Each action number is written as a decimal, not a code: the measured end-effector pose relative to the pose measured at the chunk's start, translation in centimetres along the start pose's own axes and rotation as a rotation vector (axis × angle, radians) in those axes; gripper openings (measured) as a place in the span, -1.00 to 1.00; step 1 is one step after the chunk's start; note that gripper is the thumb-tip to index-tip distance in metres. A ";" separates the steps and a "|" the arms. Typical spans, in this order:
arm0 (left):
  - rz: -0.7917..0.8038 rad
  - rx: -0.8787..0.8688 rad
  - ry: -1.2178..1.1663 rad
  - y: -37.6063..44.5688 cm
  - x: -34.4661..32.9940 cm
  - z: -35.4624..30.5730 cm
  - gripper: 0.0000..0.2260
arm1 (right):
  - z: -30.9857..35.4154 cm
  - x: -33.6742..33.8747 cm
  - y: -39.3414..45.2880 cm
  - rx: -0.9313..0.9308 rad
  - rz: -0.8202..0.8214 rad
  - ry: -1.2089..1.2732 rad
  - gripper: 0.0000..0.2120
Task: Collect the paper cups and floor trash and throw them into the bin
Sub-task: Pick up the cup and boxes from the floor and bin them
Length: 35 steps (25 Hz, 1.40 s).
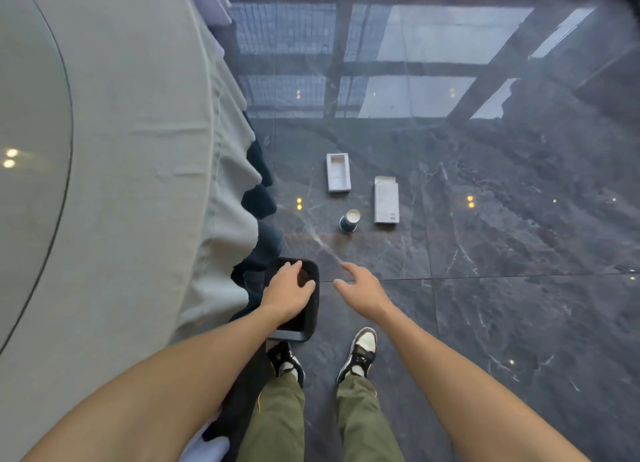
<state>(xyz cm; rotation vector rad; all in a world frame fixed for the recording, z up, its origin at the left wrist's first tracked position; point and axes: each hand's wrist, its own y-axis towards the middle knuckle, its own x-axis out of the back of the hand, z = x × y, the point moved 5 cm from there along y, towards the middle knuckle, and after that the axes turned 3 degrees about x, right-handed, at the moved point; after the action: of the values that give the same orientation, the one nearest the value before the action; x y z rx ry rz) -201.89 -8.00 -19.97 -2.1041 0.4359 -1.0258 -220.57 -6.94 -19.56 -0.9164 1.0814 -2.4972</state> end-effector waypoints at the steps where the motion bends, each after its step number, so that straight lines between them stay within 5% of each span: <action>1: -0.016 -0.028 0.058 -1.2 0.7 -2.1 -0.38 | 0.2 2.1 -0.8 0.017 -0.014 -0.095 -0.41; 6: -0.073 -0.082 0.229 -6.2 2.3 -10.5 -0.34 | 0.2 10.4 -4.5 0.056 -0.003 -0.360 -0.31; 16: -0.160 -0.166 0.281 -7.9 3.3 -22.8 -0.26 | 0.9 24.2 -5.6 0.151 -0.127 -0.387 -0.22; 21: -0.132 -0.155 0.324 -3.6 4.2 -25.2 -0.27 | 1.8 27.9 -1.6 0.141 -0.157 -0.415 -0.22; 35: 0.029 0.104 -0.066 16.5 7.2 -30.2 -0.03 | 1.6 35.6 17.0 -0.065 -0.118 -0.202 -0.07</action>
<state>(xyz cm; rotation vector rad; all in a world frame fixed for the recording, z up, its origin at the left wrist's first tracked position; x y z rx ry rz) -220.74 -37.40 -16.23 -2.0269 0.3711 -0.9397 -246.76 -36.16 -15.34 -1.2552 1.0766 -2.4075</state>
